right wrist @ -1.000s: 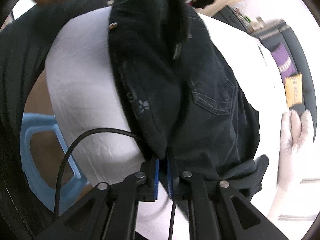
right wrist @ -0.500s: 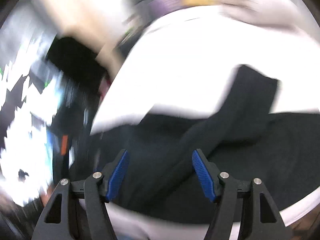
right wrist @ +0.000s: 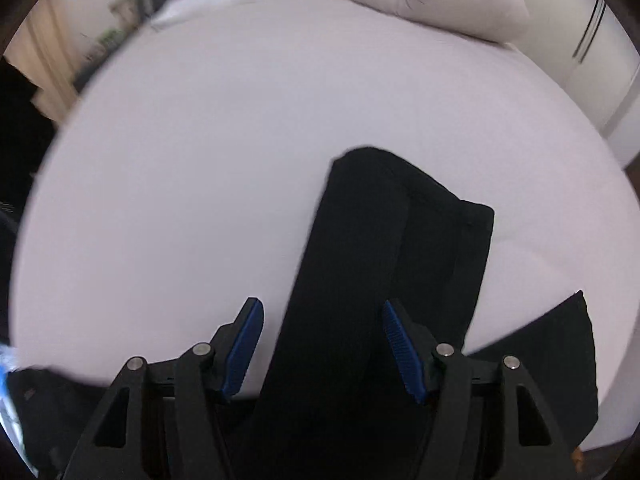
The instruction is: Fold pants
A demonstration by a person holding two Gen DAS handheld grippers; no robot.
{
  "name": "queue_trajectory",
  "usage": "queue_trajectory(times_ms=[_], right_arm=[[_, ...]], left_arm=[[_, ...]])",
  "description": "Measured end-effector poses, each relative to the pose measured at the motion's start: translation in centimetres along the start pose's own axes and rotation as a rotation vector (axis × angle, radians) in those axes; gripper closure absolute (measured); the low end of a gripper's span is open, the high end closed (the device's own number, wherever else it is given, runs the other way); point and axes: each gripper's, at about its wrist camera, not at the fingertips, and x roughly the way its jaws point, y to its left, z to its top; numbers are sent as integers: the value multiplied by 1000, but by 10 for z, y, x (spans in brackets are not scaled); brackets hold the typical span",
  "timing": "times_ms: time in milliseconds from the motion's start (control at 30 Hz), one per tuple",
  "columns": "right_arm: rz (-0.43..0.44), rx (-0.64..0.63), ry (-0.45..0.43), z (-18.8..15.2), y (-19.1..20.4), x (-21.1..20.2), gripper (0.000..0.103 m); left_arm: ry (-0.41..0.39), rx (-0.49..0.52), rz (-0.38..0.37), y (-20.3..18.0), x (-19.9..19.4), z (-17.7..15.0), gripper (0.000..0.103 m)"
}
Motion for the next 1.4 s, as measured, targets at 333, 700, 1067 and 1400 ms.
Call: queue_trajectory(times_ms=[333, 700, 1067, 1400], right_arm=[[164, 159, -80, -4, -69, -21, 96], [541, 832, -403, -185, -292, -96, 85], [649, 1198, -413, -288, -375, -65, 30], [629, 1261, -379, -299, -356, -61, 37]], left_arm=[[-4, -13, -21, 13, -11, -4, 88], [-9, -40, -11, 10, -10, -2, 88], [-3, -38, 51, -8, -8, 1, 88], [-12, -46, 50, -7, -7, -4, 88]])
